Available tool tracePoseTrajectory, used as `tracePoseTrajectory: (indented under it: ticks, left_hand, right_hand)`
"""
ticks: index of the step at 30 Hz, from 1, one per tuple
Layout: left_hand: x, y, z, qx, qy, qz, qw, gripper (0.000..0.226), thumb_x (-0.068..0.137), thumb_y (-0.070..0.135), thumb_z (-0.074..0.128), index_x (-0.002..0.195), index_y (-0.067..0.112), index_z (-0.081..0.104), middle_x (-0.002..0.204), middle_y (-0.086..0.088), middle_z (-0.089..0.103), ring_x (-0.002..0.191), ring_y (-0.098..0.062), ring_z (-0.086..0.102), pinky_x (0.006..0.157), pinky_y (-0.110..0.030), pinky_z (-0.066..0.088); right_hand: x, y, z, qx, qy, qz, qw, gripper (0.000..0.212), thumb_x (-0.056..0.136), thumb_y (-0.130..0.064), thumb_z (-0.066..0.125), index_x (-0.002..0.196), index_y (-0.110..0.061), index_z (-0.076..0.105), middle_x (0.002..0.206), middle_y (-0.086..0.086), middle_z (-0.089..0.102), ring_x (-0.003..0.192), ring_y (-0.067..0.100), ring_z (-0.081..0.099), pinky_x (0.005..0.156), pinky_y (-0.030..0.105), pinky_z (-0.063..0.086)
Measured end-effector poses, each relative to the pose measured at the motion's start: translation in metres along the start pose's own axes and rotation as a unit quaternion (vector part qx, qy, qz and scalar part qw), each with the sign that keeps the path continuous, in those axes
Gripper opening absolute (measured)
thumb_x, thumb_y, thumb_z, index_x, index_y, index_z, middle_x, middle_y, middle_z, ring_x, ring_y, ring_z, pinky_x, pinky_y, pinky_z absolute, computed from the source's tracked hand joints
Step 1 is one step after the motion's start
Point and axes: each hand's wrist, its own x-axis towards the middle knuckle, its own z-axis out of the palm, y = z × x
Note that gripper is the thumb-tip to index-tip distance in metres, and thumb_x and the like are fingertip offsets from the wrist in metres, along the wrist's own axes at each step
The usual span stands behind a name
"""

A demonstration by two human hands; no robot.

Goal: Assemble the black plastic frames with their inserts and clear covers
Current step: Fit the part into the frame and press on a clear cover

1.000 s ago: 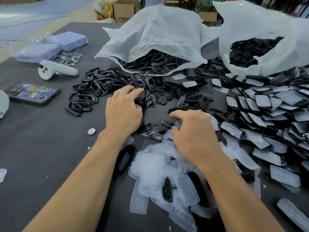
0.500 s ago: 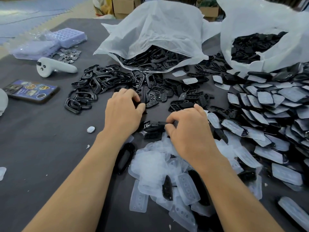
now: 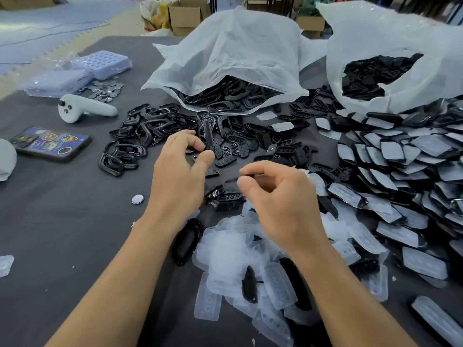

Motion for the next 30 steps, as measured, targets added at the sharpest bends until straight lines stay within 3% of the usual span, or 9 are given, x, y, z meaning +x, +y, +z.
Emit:
tracePoseTrajectory:
  ticks: [3,6,8,10,14,17,19,23,30]
  left_hand:
    - [-0.003,0.019,-0.003,-0.163,-0.045,-0.061,0.984,0.007,0.09,0.034,0.068,0.084,0.033,0.064,0.088,0.021,0.066,0.08,-0.001,0.061,0.077,-0.022,0.051]
    - [-0.013,0.031,-0.004,-0.314,-0.141,-0.105,0.933,0.015,0.092,0.025,0.069,0.077,0.029,0.07,0.101,-0.002,0.07,0.103,-0.02,0.07,0.089,-0.04,0.063]
    - [-0.023,0.033,-0.004,-0.278,-0.213,-0.076,0.934,0.009,0.088,0.028,0.069,0.079,0.03,0.069,0.105,-0.009,0.071,0.101,-0.029,0.069,0.1,-0.052,0.057]
    - [-0.031,0.034,-0.003,-0.231,-0.247,-0.055,0.939,0.006,0.085,0.03,0.069,0.082,0.033,0.065,0.099,-0.008,0.071,0.089,-0.022,0.064,0.101,-0.051,0.053]
    - [-0.041,0.037,0.003,-0.129,-0.212,0.001,0.969,0.023,0.084,0.019,0.075,0.085,0.035,0.058,0.091,0.001,0.078,0.083,-0.028,0.071,0.084,-0.049,0.059]
    - [-0.044,0.037,0.004,-0.098,-0.152,-0.007,0.983,0.04,0.084,0.012,0.082,0.091,0.041,0.055,0.092,0.022,0.077,0.084,0.001,0.073,0.068,-0.018,0.056]
    - [-0.042,0.036,0.004,-0.106,-0.144,-0.032,0.983,0.043,0.082,0.012,0.084,0.092,0.044,0.057,0.091,0.028,0.076,0.083,0.006,0.073,0.065,-0.008,0.052]
    - [-0.04,0.034,0.003,-0.15,-0.139,-0.062,0.977,0.045,0.079,0.006,0.085,0.091,0.043,0.062,0.091,0.018,0.08,0.08,-0.004,0.077,0.069,-0.024,0.057]
    - [-0.038,0.031,0.003,-0.212,-0.132,-0.082,0.965,0.054,0.074,0.003,0.087,0.096,0.05,0.073,0.089,0.008,0.081,0.079,-0.012,0.078,0.068,-0.024,0.061]
  right_hand:
    - [0.003,-0.001,-0.004,0.084,-0.001,0.043,0.996,0.014,0.089,-0.021,0.072,0.086,-0.034,0.077,0.068,-0.011,0.073,0.058,0.004,0.064,0.056,0.015,0.048]
    - [0.006,-0.001,-0.007,0.139,0.006,0.093,0.986,0.026,0.089,-0.008,0.071,0.096,-0.032,0.077,0.064,0.0,0.072,0.052,0.01,0.058,0.051,0.023,0.046]
    - [0.008,-0.002,-0.01,0.185,0.012,0.111,0.976,0.024,0.09,-0.004,0.07,0.099,-0.026,0.074,0.063,0.006,0.071,0.051,0.014,0.061,0.05,0.024,0.048]
    - [0.01,-0.003,-0.012,0.225,0.018,0.12,0.967,0.02,0.092,0.0,0.068,0.093,-0.018,0.073,0.063,0.009,0.072,0.049,0.015,0.063,0.048,0.021,0.05]
    - [0.011,-0.004,-0.01,0.28,0.004,0.151,0.948,0.015,0.095,0.006,0.064,0.094,-0.008,0.07,0.071,0.01,0.075,0.053,0.016,0.066,0.053,0.022,0.055]
    - [0.012,-0.003,-0.01,0.268,-0.004,0.164,0.949,0.017,0.095,0.007,0.062,0.093,-0.007,0.071,0.069,0.011,0.073,0.055,0.017,0.066,0.056,0.022,0.056]
    - [0.013,-0.004,-0.01,0.268,-0.007,0.171,0.948,0.018,0.095,0.007,0.06,0.093,-0.006,0.072,0.069,0.014,0.073,0.057,0.019,0.066,0.057,0.023,0.057]
    - [0.013,-0.005,-0.009,0.275,-0.008,0.181,0.944,0.014,0.098,0.005,0.058,0.1,0.0,0.071,0.081,0.02,0.076,0.061,0.022,0.069,0.058,0.025,0.058]
    - [0.013,-0.007,-0.01,0.308,0.012,0.188,0.932,0.014,0.097,0.006,0.059,0.095,-0.001,0.07,0.078,0.019,0.076,0.062,0.022,0.073,0.058,0.024,0.059]
